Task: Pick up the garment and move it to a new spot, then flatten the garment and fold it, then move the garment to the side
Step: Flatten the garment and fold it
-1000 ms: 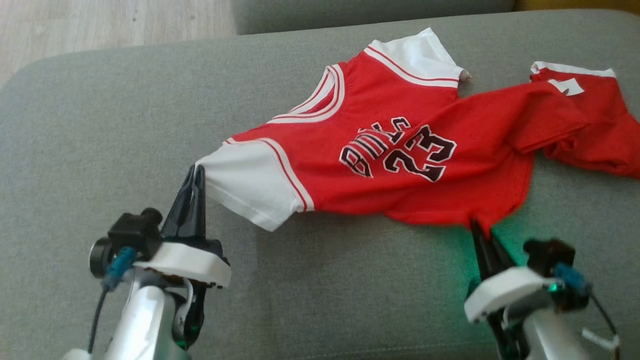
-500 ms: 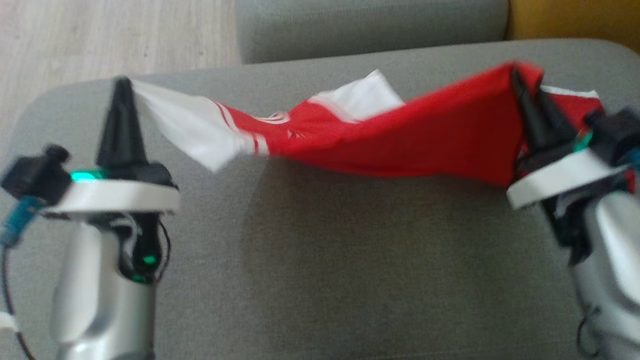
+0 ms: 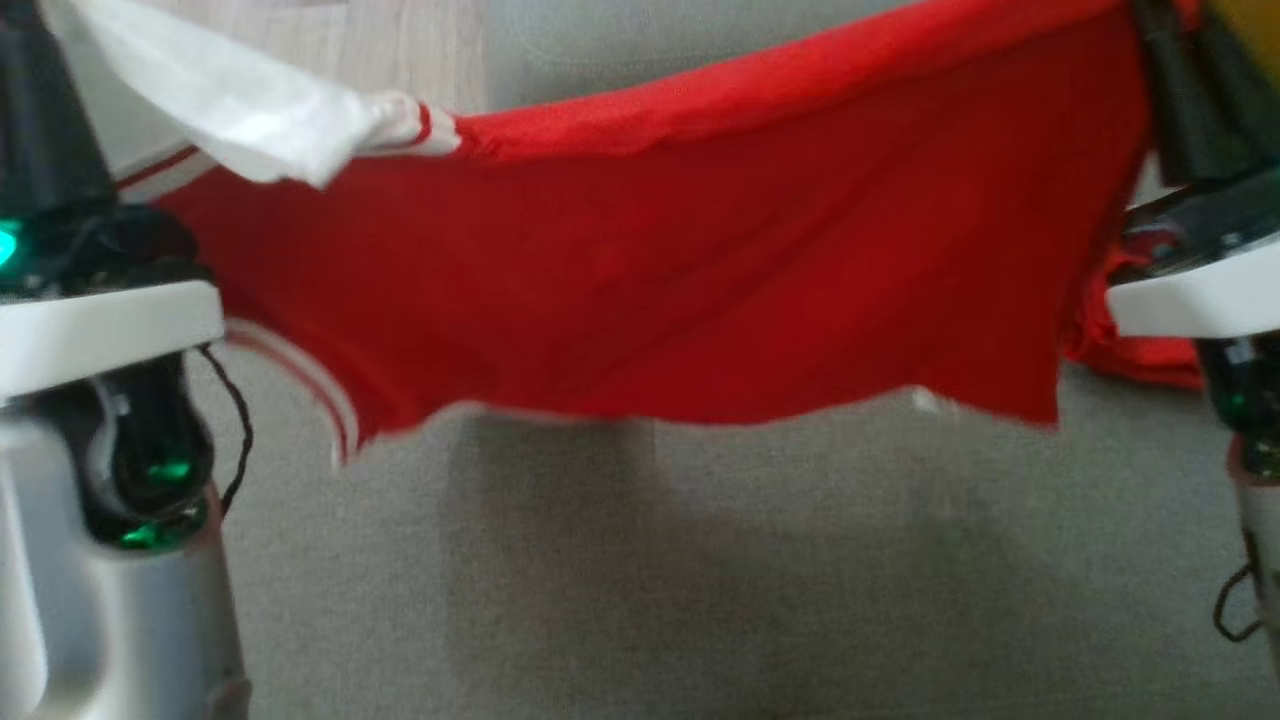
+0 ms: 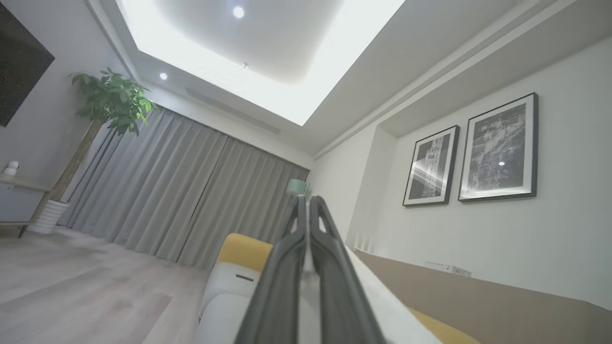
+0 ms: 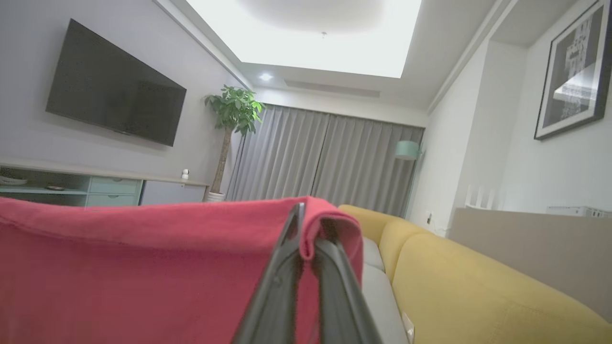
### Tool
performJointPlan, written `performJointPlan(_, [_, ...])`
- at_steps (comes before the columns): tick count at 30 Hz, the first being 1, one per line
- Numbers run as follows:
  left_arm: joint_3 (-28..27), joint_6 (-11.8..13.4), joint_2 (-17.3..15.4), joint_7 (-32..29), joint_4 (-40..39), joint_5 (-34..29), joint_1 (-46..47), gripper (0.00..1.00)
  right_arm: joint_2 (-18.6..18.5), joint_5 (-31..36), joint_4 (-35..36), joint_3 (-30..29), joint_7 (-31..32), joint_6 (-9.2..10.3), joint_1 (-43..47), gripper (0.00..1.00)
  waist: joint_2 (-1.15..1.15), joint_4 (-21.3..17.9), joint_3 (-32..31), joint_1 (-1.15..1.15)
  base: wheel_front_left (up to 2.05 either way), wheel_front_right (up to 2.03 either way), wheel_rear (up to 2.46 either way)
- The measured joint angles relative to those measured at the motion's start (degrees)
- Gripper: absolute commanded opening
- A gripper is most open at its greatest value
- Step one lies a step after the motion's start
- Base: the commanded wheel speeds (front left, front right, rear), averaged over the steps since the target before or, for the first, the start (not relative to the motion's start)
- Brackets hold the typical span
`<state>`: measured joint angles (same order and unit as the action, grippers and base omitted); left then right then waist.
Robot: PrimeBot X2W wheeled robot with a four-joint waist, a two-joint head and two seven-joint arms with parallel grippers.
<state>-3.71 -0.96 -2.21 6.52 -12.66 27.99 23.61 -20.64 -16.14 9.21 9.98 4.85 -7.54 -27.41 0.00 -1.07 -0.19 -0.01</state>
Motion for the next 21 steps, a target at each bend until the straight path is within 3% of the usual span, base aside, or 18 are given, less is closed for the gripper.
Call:
performJointPlan(5, [0.7,1.5,-0.7,-4.8,-6.2,0.4,0.4,0.00,0.7,0.8,3.6,-2.7,3.9,0.00,0.6,0.00,0.00,0.3,2.7,0.00,0.00,0.00,0.00])
performJointPlan(10, [0.9,1.0,-3.4,-9.2,1.5,1.1,8.7,0.00,1.6,1.4,-0.5,-2.6,6.2,0.00,-3.7,0.00,0.00,0.4,7.5,0.01,0.00,0.00,0.00])
performJointPlan(17, [3.5,-3.2,-10.0,-8.3,24.1,-2.8,33.8,0.00,-0.3,1.5,-20.9,2.4,2.6,0.00,-28.3,0.00,0.00,0.3,16.9,0.03,0.00,0.00,0.00])
performJointPlan(20, [4.1,-4.2,-10.9,-5.4,35.2,-3.8,45.1,0.00,-0.2,1.6,-30.8,5.1,-2.9,0.00,-39.8,0.00,-0.01,0.4,20.7,0.04,0.00,0.00,0.00])
performJointPlan(21, [5.2,-4.3,-11.7,-2.5,40.8,-5.4,51.8,0.00,0.0,2.2,-36.8,5.3,-7.3,0.00,-46.4,0.00,-0.01,0.6,22.9,0.04,0.00,0.00,0.00])
